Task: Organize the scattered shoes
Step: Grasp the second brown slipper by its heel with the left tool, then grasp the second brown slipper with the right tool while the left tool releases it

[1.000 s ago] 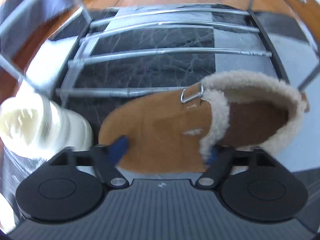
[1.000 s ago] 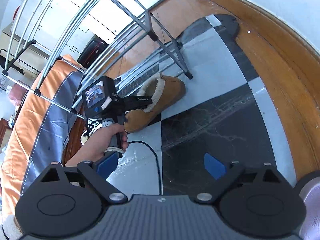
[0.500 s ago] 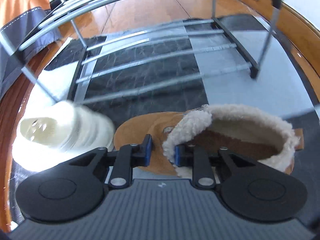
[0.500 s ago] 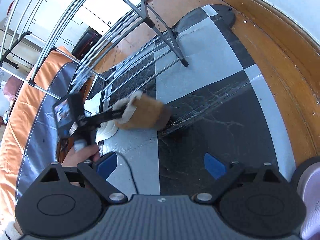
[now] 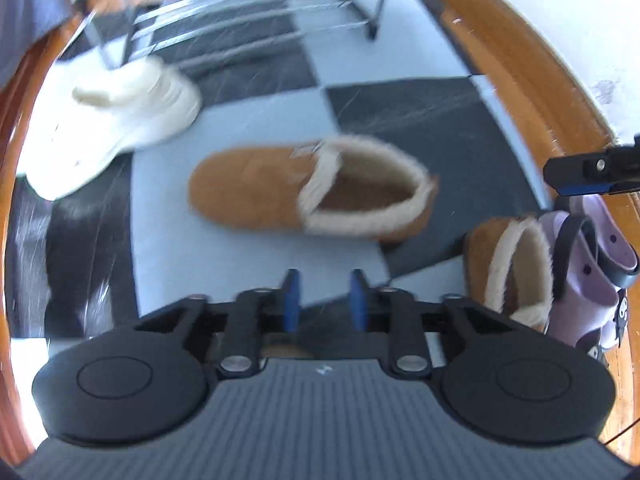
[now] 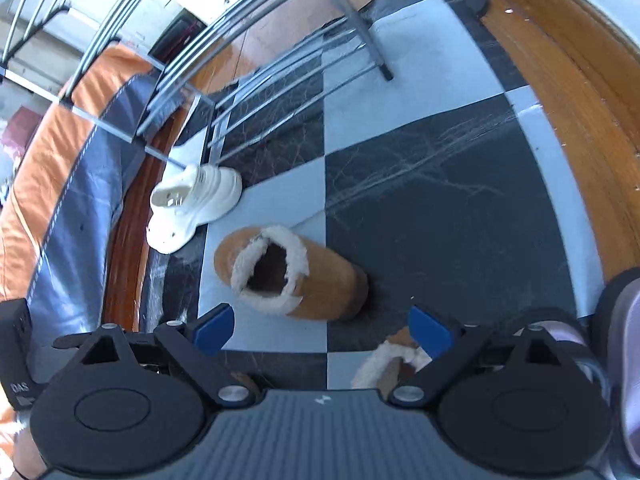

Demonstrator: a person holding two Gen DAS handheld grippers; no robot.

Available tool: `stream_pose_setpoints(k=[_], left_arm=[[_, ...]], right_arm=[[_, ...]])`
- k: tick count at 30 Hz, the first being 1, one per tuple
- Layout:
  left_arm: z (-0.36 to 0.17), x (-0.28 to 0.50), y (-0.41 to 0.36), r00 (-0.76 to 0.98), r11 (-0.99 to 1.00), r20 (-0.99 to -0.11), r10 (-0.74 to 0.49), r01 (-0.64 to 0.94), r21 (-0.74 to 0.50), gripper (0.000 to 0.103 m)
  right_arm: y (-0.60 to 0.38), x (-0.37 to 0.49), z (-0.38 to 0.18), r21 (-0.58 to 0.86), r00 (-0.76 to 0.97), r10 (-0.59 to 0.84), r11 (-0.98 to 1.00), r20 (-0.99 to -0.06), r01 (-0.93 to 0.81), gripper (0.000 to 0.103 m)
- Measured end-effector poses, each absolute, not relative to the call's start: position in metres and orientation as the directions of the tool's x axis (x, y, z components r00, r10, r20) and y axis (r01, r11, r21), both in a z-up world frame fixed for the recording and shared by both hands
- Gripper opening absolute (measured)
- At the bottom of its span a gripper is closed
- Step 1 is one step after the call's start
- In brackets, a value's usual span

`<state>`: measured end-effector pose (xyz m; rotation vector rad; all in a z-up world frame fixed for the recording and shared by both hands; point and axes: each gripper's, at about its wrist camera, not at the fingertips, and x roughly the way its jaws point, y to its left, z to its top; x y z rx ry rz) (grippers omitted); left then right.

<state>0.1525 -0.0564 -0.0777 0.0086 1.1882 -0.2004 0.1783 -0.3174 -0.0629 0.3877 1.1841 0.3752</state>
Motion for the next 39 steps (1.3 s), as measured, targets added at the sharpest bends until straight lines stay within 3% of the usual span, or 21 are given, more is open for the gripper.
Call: stream_pose_setpoints(k=[2, 4, 7, 15, 19, 21, 22, 23, 25, 28, 33, 36, 39], left_arm=[[-0.076, 0.145, -0.047, 0.360, 0.988, -0.926, -0.117, 0.139, -0.071, 0.044], [-0.073, 0.137, -0.040, 0.366, 0.991, -0.927, -0.083, 0.132, -0.037, 0.063], [-0.070, 0.126, -0.027, 0.362, 0.992, -0.928, -0.087, 0.116, -0.048, 0.078], [-0.077, 0.109, -0.001, 0.304, 0.995, -0.950, -0.066, 0.086, -0.041, 0.082], [-0.082, 0.108, 0.010, 0.298, 0.995, -0.950, -0.091, 0.063, -0.076, 0.082], [-0.081, 0.106, 0.013, 0.309, 0.994, -0.945, -0.103, 0.063, -0.087, 0.082], [-0.080, 0.105, 0.014, 0.315, 0.994, -0.943, -0.108, 0.063, -0.092, 0.082], [-0.079, 0.103, 0.015, 0.318, 0.993, -0.941, -0.112, 0.067, -0.096, 0.082], [-0.078, 0.100, 0.016, 0.316, 0.993, -0.942, -0.118, 0.067, -0.102, 0.082], [-0.080, 0.097, 0.020, 0.299, 0.992, -0.946, -0.123, 0.056, -0.111, 0.082], [-0.081, 0.098, 0.028, 0.288, 0.988, -0.946, -0.151, 0.004, -0.156, 0.082], [-0.076, 0.098, 0.030, 0.302, 0.987, -0.941, -0.153, -0.004, -0.161, 0.082], [-0.066, 0.098, 0.036, 0.322, 0.986, -0.934, -0.155, -0.010, -0.167, 0.082]], right_arm=[[-0.300, 0.185, -0.073, 0.438, 0.310, 0.448, 0.893, -0.838, -0.106, 0.095], [-0.284, 0.195, -0.083, 0.402, 0.290, 0.420, 0.907, -0.860, -0.122, 0.095], [-0.267, 0.214, -0.097, 0.375, 0.267, 0.384, 0.923, -0.884, -0.085, 0.095], [-0.232, 0.237, -0.147, 0.332, 0.212, 0.302, 0.935, -0.929, 0.122, 0.094], [-0.197, 0.243, -0.167, 0.205, 0.209, 0.206, 0.978, -0.956, -0.028, 0.095], [-0.185, 0.239, -0.176, 0.133, 0.243, 0.162, 0.982, -0.956, -0.132, 0.091], [-0.187, 0.236, -0.177, 0.124, 0.264, 0.160, 0.981, -0.951, -0.149, 0.078], [-0.194, 0.236, -0.176, 0.124, 0.283, 0.164, 0.980, -0.945, -0.154, 0.059], [-0.215, 0.244, -0.172, 0.213, 0.286, 0.245, 0.967, -0.926, -0.138, 0.046], [-0.249, 0.248, -0.169, 0.329, 0.298, 0.318, 0.944, -0.900, -0.014, 0.045], [-0.284, 0.236, -0.154, 0.440, 0.390, 0.402, 0.898, -0.829, 0.010, 0.045], [-0.303, 0.228, -0.140, 0.560, 0.446, 0.505, 0.828, -0.739, -0.009, 0.045], [-0.307, 0.224, -0.107, 0.570, 0.500, 0.562, 0.807, -0.659, -0.155, 0.045]])
